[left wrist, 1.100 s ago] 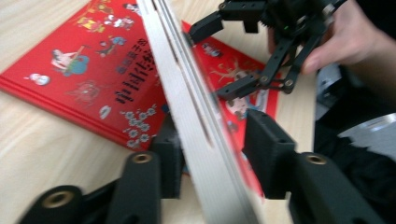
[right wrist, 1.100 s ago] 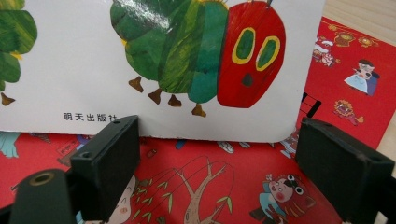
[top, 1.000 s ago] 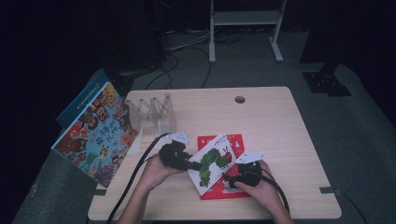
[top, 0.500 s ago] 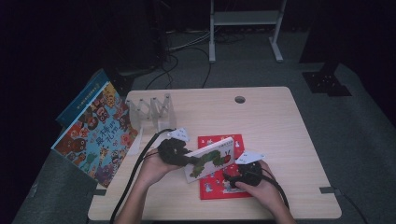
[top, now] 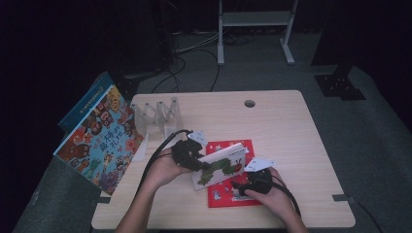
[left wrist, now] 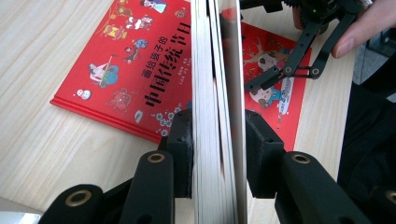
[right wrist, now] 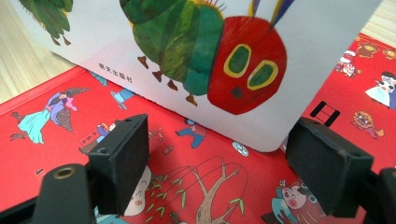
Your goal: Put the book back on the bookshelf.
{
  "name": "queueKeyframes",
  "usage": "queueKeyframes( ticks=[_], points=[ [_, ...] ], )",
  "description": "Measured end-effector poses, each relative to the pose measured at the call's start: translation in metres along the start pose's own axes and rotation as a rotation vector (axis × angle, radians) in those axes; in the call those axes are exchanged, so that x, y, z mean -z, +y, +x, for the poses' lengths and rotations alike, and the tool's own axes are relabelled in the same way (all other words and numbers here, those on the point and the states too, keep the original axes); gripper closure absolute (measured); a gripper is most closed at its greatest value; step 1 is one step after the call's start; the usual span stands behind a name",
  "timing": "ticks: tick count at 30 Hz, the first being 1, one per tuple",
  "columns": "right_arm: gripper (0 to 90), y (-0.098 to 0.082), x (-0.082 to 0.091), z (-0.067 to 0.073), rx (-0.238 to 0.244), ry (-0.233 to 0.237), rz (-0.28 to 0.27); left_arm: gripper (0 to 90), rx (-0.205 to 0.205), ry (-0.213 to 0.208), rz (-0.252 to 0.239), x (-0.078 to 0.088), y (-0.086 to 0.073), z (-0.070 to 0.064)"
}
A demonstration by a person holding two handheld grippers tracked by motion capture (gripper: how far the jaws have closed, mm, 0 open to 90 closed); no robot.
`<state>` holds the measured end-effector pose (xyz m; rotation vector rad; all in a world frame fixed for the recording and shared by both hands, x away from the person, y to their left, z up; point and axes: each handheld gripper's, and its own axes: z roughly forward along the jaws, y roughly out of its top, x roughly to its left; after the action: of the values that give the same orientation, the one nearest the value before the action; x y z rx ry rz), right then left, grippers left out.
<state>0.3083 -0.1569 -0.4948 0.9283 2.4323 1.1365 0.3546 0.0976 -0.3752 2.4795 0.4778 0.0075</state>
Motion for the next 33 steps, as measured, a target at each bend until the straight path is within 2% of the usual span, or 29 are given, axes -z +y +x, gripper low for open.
queueKeyframes(
  ticks=[2,3,4,5,8,11,17,20,21,22,24,26,27,28,29,30,31,32,33],
  points=[
    [20.8,0.000,0.000,0.000,-0.003,0.001,-0.003,67.5,-0.003,-0.002,0.057,-0.003,0.010,-0.001],
    [20.8,0.000,0.000,0.000,-0.003,0.001,-0.003,68.9,-0.003,-0.002,0.057,-0.003,0.010,-0.001],
    [20.8,0.000,0.000,0.000,-0.002,0.001,-0.004,70.4,-0.006,-0.001,0.097,-0.005,0.016,-0.001],
    [20.8,0.000,0.000,0.000,-0.002,0.001,-0.004,71.6,-0.006,-0.001,0.097,-0.005,0.016,-0.001],
    [20.8,0.000,0.000,0.000,-0.006,0.004,-0.006,73.7,-0.006,-0.007,0.150,-0.007,0.023,-0.001],
    [21.2,-0.001,0.002,-0.004,0.002,0.005,0.002,75.2,-0.007,0.004,0.176,-0.007,0.026,-0.001],
    [20.5,-0.011,0.019,-0.027,-0.045,-0.024,-0.011,75.5,0.018,-0.004,0.172,-0.005,0.025,0.003],
    [19.8,-0.019,0.032,-0.048,-0.086,-0.080,-0.020,75.6,0.041,0.002,0.166,0.002,0.024,0.006],
    [19.8,-0.019,0.032,-0.048,-0.086,-0.080,-0.020,75.6,0.041,0.002,0.166,0.002,0.024,0.006],
    [19.4,-0.023,0.036,-0.059,-0.105,-0.108,-0.019,75.6,0.047,0.006,0.157,0.004,0.023,0.006],
    [19.1,-0.026,0.039,-0.069,-0.128,-0.146,-0.009,75.6,0.064,0.018,0.142,0.013,0.020,0.008],
    [19.0,-0.029,0.040,-0.074,-0.134,-0.159,-0.006,75.6,0.075,0.025,0.133,0.017,0.017,0.009],
    [18.9,-0.032,0.041,-0.082,-0.159,-0.194,0.005,75.6,0.081,0.028,0.128,0.020,0.016,0.009],
    [18.7,-0.034,0.041,-0.086,-0.168,-0.209,0.010,75.6,0.089,0.029,0.129,0.024,0.013,0.010],
    [18.7,-0.034,0.041,-0.086,-0.168,-0.209,0.010,75.6,0.100,0.032,0.125,0.028,0.010,0.011],
    [18.8,-0.037,0.041,-0.094,-0.196,-0.235,0.018,75.7,0.106,0.035,0.118,0.032,0.007,0.012],
    [18.8,-0.037,0.041,-0.094,-0.196,-0.235,0.018,75.7,0.112,0.042,0.117,0.037,0.003,0.013],
    [19.0,-0.040,0.040,-0.100,-0.216,-0.260,0.033,75.7,0.128,0.055,0.105,0.045,-0.005,0.015],
    [18.8,-0.041,0.040,-0.102,-0.221,-0.265,0.037,75.7,0.141,0.060,0.103,0.050,-0.009,0.016]
  ],
)
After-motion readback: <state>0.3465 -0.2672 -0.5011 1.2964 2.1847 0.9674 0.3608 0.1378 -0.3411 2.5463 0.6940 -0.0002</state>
